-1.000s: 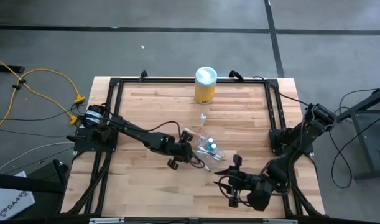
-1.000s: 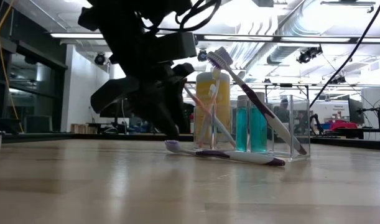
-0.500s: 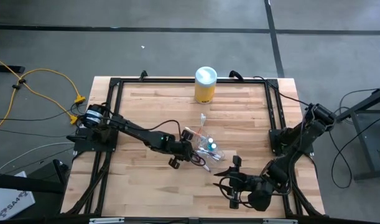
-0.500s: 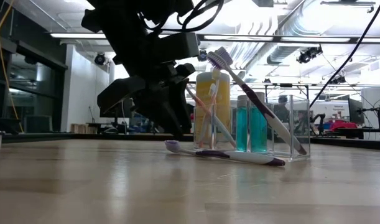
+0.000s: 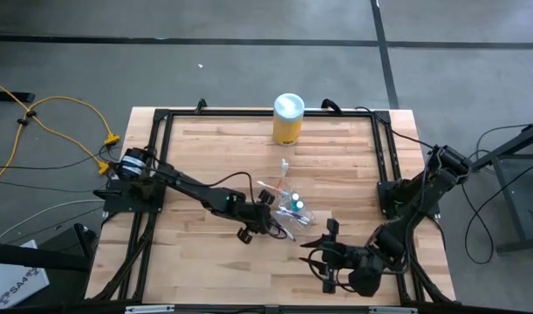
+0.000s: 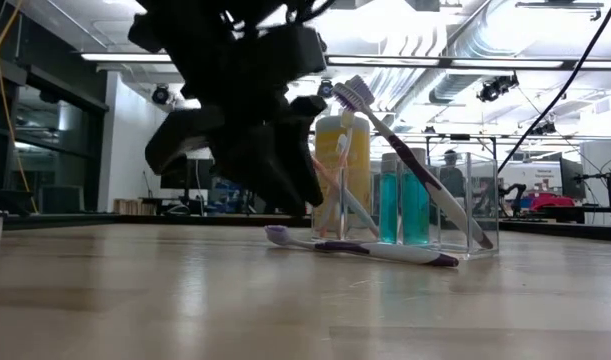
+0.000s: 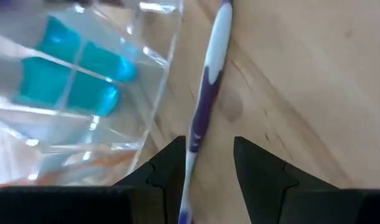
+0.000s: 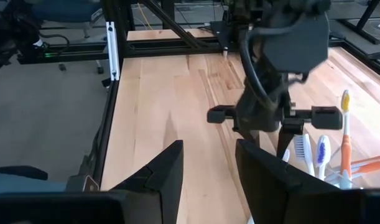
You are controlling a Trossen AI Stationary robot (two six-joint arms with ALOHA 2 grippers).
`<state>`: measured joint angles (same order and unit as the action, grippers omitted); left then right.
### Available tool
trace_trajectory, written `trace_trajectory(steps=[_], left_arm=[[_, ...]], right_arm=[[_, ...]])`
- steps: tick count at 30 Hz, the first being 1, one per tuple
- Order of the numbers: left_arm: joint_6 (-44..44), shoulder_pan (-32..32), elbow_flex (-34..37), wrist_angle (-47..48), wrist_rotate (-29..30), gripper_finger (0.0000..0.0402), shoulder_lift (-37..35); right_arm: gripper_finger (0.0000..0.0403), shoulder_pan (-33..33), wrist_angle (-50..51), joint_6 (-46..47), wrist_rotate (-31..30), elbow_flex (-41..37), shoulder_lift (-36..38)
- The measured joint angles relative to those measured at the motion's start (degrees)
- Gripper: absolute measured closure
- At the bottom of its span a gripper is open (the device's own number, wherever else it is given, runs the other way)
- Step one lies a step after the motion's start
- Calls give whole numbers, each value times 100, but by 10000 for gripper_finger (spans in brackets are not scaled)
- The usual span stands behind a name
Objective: Pick & Place toothbrushing station
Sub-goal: Put the purple toothbrush into the bottom compartment of the transparent organizer
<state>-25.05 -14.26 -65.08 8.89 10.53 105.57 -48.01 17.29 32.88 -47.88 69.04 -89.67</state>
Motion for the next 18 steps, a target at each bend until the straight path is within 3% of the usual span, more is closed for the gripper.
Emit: trace_trajectory(steps=[8, 18], left_arm=[[-239, 28, -9, -209, 19, 273, 448], [-369, 164, -2, -355, -43, 273, 475]], right_arm=[[264, -44, -120, -11, 1, -4, 0], [264, -55, -166, -15, 3, -4, 0]])
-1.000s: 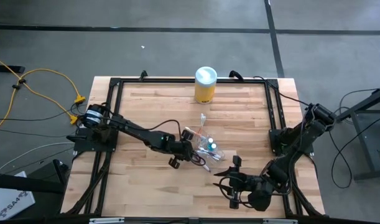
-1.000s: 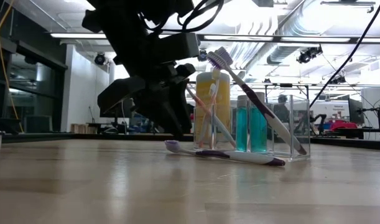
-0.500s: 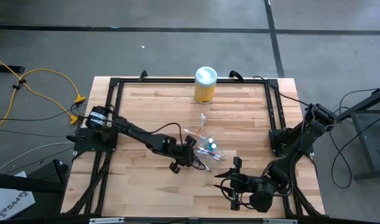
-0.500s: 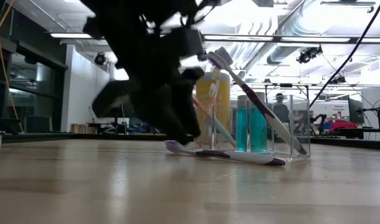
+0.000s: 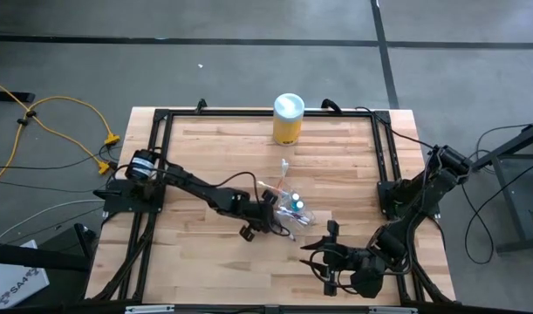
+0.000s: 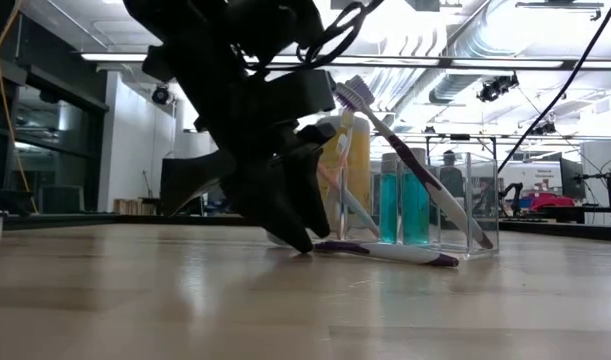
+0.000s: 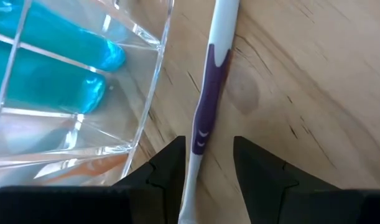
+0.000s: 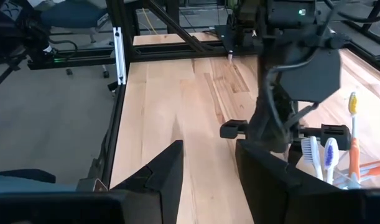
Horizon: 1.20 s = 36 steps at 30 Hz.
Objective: Pick & Place toothbrushing station
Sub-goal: Put the purple toothbrush into the bottom compartment of the transparent organizer
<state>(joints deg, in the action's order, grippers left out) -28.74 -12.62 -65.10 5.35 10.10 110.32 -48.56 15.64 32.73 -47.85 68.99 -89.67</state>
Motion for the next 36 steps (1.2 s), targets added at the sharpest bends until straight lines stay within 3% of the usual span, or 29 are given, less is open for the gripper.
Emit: trace_trajectory(steps=[8, 21, 36], left_arm=[[196, 296, 0, 22, -659, 273, 0], [638, 484, -10, 206, -1240, 273, 4], [778, 350, -9, 376, -1428, 273, 4]], right_arm=[[264, 0, -1, -1, 27, 0, 0], [264, 0, -3, -2, 28, 0, 0], [264, 0, -260, -175, 153, 2, 0]])
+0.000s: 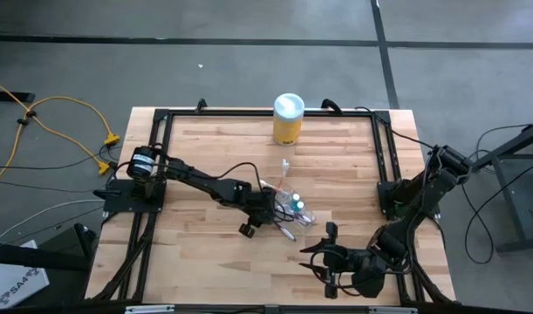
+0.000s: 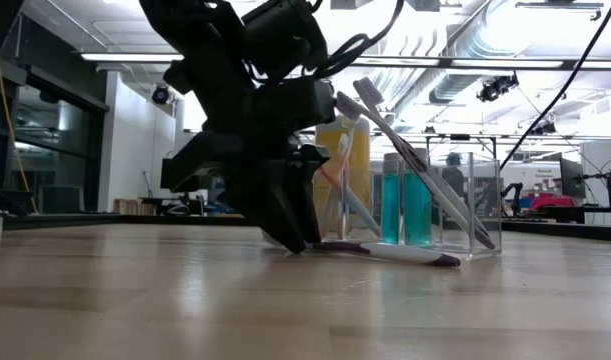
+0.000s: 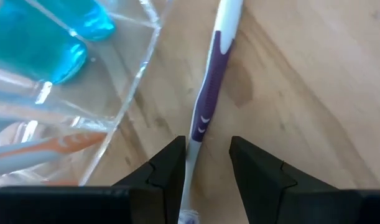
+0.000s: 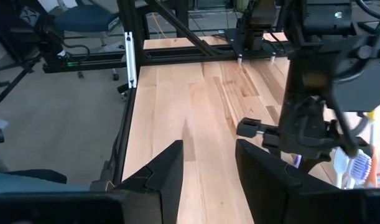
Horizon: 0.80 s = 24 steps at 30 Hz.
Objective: Pick & Place toothbrushing station
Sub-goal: Put the purple toothbrush into the bottom compartment of the transparent organizer
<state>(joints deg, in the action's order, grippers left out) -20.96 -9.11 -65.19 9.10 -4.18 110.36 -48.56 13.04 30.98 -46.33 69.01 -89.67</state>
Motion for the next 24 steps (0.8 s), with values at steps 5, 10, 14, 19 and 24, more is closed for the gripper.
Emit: trace_trajectory(steps=[5, 10, 14, 19, 24], left_arm=[[-2, -154, 7, 0, 10, 273, -1], [-1, -306, 7, 0, -1, 273, 0], [30, -381, 7, 27, 53, 273, 0], [775, -352, 4, 71, 453, 273, -2], [1287, -305, -2, 168, 506, 273, -2]], right_arm=[[264, 0, 0, 0, 0, 0, 2], [264, -9, 0, 0, 0, 0, 0], [264, -22, 0, 6, 2, 0, 2], [264, -22, 0, 9, 1, 0, 0], [264, -20, 0, 15, 0, 0, 0]])
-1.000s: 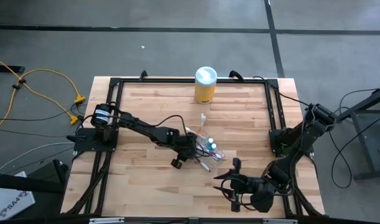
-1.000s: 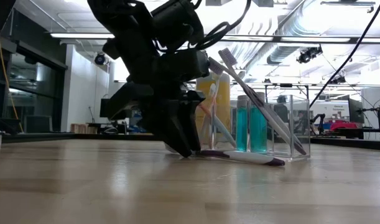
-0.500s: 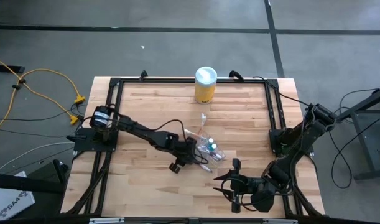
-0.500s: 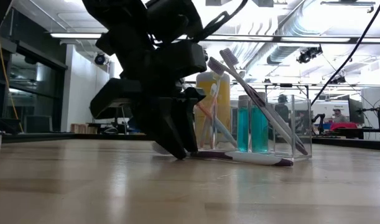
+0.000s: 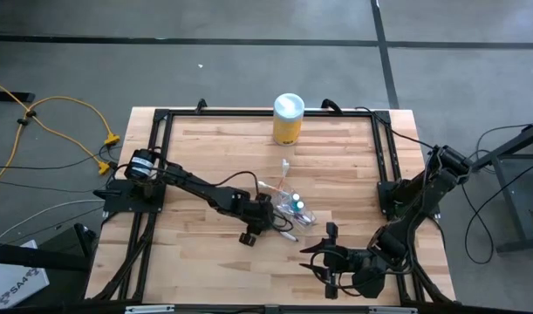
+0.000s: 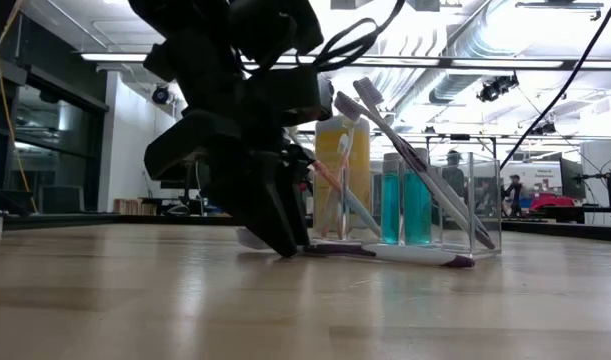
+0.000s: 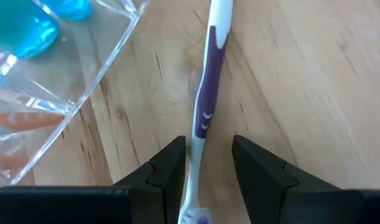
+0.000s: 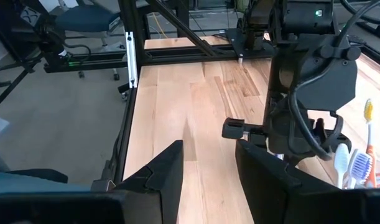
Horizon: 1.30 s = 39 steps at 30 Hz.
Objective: Pick & Place toothbrushing station
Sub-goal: Put the purple toothbrush into the bottom compartment of the transparent organizer
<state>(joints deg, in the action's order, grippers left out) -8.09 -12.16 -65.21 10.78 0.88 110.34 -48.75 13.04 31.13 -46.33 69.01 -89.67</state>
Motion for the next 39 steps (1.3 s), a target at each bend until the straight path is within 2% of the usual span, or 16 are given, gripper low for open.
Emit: trace_trajectory(steps=[9, 17, 27, 39], left_arm=[[400, 7, 0, 233, 3, 278, 0], [403, -69, 2, 326, 6, 336, 0], [248, -79, 4, 550, -480, 393, 2], [227, -265, 11, 770, -640, 394, -2]], right_arm=[[264, -2, -2, 7, 0, 0, 0], [264, -2, -44, 7, 42, 0, 1], [264, -2, -91, -99, 44, 0, 0], [264, -2, -160, -124, 345, 2, 2]])
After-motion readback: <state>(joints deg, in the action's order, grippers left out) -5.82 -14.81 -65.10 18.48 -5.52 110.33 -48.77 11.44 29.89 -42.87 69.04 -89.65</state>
